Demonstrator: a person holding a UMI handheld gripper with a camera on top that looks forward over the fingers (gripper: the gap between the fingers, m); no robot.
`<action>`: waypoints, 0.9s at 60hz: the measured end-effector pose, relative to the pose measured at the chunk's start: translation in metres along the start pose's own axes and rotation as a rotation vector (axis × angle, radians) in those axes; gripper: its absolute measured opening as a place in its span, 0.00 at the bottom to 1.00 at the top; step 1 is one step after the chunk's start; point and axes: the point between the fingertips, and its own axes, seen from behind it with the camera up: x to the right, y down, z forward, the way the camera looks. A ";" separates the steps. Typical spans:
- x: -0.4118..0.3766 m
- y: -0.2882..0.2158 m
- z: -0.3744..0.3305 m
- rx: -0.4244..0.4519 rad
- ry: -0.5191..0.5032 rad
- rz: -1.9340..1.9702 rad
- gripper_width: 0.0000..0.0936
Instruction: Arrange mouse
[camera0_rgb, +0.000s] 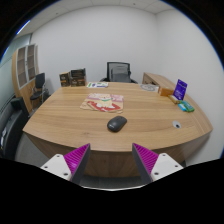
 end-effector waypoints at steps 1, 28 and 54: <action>-0.002 0.000 0.004 0.002 0.001 0.002 0.93; 0.000 -0.013 0.133 -0.009 0.032 0.008 0.93; 0.003 -0.029 0.219 -0.035 0.000 0.005 0.94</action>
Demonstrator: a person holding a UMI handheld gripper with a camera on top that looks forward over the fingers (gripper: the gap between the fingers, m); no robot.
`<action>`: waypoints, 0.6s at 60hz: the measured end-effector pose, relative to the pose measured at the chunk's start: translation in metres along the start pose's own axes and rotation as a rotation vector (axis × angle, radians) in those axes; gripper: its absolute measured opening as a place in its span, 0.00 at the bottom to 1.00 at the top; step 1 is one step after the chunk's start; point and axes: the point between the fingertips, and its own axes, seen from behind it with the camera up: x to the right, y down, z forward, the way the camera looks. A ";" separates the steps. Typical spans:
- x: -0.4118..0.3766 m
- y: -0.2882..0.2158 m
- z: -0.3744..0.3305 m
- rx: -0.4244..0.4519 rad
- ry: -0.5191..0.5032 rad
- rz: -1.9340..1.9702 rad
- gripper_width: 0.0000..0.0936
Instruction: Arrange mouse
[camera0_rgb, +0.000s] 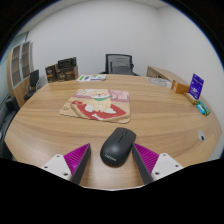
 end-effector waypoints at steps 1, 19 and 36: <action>0.000 -0.001 0.001 0.001 -0.003 0.000 0.93; -0.008 -0.021 0.026 0.008 -0.043 -0.008 0.92; -0.015 -0.029 0.037 0.014 -0.059 -0.038 0.55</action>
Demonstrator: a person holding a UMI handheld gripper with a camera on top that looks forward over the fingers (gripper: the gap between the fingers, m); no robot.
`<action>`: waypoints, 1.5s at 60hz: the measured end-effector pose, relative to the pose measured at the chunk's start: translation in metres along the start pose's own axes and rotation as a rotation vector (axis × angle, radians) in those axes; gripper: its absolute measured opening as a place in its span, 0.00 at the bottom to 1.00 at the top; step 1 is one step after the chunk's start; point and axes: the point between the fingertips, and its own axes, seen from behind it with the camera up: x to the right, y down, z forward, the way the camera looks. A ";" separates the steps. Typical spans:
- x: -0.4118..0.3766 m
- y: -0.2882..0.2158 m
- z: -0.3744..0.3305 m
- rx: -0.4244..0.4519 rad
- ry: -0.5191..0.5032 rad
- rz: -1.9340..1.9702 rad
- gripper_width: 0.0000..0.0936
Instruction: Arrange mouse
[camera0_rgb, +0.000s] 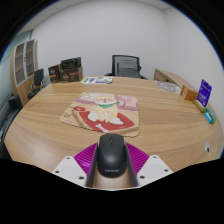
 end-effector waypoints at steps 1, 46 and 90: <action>0.000 0.000 0.000 0.001 0.001 -0.004 0.54; 0.017 -0.227 -0.046 0.196 0.039 0.075 0.35; -0.036 -0.094 0.110 -0.069 0.030 0.005 0.55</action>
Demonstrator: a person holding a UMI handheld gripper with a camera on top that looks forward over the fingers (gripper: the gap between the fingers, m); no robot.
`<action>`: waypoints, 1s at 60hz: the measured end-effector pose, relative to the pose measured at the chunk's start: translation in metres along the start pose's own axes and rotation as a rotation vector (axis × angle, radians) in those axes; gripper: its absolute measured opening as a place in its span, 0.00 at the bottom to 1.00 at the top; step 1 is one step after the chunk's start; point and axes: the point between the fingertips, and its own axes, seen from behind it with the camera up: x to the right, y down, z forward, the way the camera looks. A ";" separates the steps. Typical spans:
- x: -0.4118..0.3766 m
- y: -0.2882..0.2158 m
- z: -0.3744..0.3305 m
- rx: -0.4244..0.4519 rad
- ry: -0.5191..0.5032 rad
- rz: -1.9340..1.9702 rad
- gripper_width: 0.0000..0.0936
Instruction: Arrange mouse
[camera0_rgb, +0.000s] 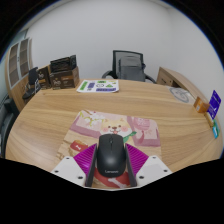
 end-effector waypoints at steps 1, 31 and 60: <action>0.000 -0.001 -0.001 0.001 -0.001 0.007 0.61; 0.035 -0.042 -0.229 0.109 0.046 0.008 0.93; 0.065 0.060 -0.415 0.088 0.123 0.021 0.92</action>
